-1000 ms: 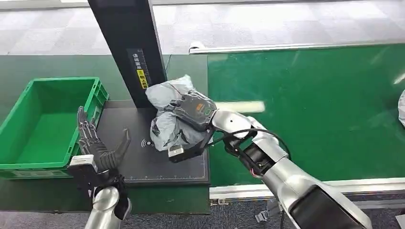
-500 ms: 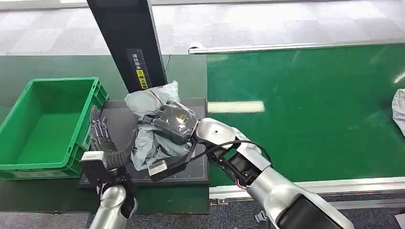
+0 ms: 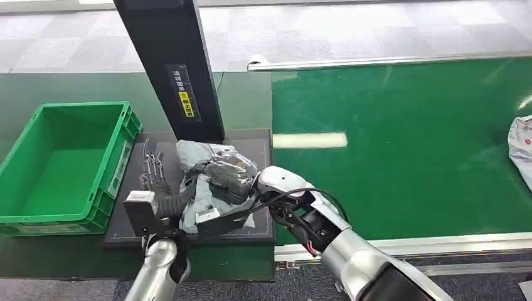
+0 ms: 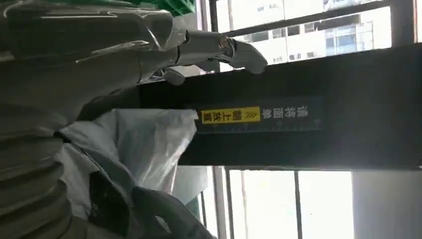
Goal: Moved the parcel from conveyor to table for the left to box.
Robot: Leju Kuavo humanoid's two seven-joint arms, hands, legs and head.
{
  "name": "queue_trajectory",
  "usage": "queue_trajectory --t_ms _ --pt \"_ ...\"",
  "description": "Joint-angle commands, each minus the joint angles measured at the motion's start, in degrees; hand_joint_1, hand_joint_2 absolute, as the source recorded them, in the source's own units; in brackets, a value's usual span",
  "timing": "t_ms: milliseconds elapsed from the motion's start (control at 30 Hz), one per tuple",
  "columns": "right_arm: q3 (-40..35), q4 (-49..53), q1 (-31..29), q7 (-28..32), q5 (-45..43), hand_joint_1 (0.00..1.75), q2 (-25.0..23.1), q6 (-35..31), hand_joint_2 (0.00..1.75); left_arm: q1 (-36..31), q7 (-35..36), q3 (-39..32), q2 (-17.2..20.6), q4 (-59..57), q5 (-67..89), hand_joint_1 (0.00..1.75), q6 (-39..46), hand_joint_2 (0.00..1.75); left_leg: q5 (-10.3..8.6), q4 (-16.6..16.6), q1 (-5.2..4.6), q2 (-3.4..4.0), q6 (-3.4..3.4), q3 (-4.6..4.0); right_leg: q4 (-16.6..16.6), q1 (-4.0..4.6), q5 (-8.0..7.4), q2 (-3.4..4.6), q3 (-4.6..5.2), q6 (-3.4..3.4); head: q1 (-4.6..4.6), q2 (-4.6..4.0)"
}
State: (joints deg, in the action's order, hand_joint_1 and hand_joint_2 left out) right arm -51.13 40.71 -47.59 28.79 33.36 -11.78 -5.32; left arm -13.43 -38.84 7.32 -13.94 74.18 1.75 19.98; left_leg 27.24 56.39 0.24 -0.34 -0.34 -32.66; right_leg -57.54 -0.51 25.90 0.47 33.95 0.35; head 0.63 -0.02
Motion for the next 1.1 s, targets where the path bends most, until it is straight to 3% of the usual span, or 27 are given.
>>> queue_trajectory --t_ms 33,633,767,933,1100 --pt "5.49 -12.74 -0.94 0.2 -6.27 0.0 -0.72 8.51 1.75 -4.09 1.36 -0.52 0.22 -2.84 -3.9 0.0 -4.99 1.75 -0.03 -0.03 0.01 -0.15 -0.01 0.06 0.04 0.01 0.02 -0.19 -0.12 -0.01 0.02 0.0" --pt "9.58 -12.61 1.26 -0.28 -9.62 0.0 0.69 11.49 1.75 -3.95 1.84 -0.52 0.52 -2.88 -2.63 0.0 -4.47 1.75 -0.01 -0.05 -0.01 -0.12 -0.01 0.13 0.06 0.0 0.02 -0.18 -0.2 -0.02 -0.02 0.0" --pt "16.81 -5.7 4.82 7.91 -16.08 0.0 2.31 9.35 1.75 -3.67 2.68 -0.41 0.65 -3.3 -6.59 0.0 -8.96 1.75 -0.01 -0.06 0.0 -0.12 -0.01 0.12 0.07 0.0 0.02 -0.17 -0.2 -0.02 -0.02 0.0" --pt "22.17 0.67 7.95 11.15 -19.51 0.0 3.72 7.73 1.75 -4.13 2.26 -0.21 0.72 -4.19 -6.59 0.0 -9.34 1.75 0.0 -0.1 -0.02 -0.15 -0.03 0.18 0.1 -0.01 0.04 -0.22 -0.27 -0.03 0.0 0.0" --pt "24.66 18.25 15.07 11.21 -24.12 0.0 8.21 2.43 1.75 -4.93 2.17 1.2 0.85 -6.36 -6.36 0.0 -10.23 1.75 -0.02 -0.04 -0.01 -0.24 -0.01 0.06 0.07 0.0 0.03 -0.29 -0.17 -0.02 0.0 0.0"
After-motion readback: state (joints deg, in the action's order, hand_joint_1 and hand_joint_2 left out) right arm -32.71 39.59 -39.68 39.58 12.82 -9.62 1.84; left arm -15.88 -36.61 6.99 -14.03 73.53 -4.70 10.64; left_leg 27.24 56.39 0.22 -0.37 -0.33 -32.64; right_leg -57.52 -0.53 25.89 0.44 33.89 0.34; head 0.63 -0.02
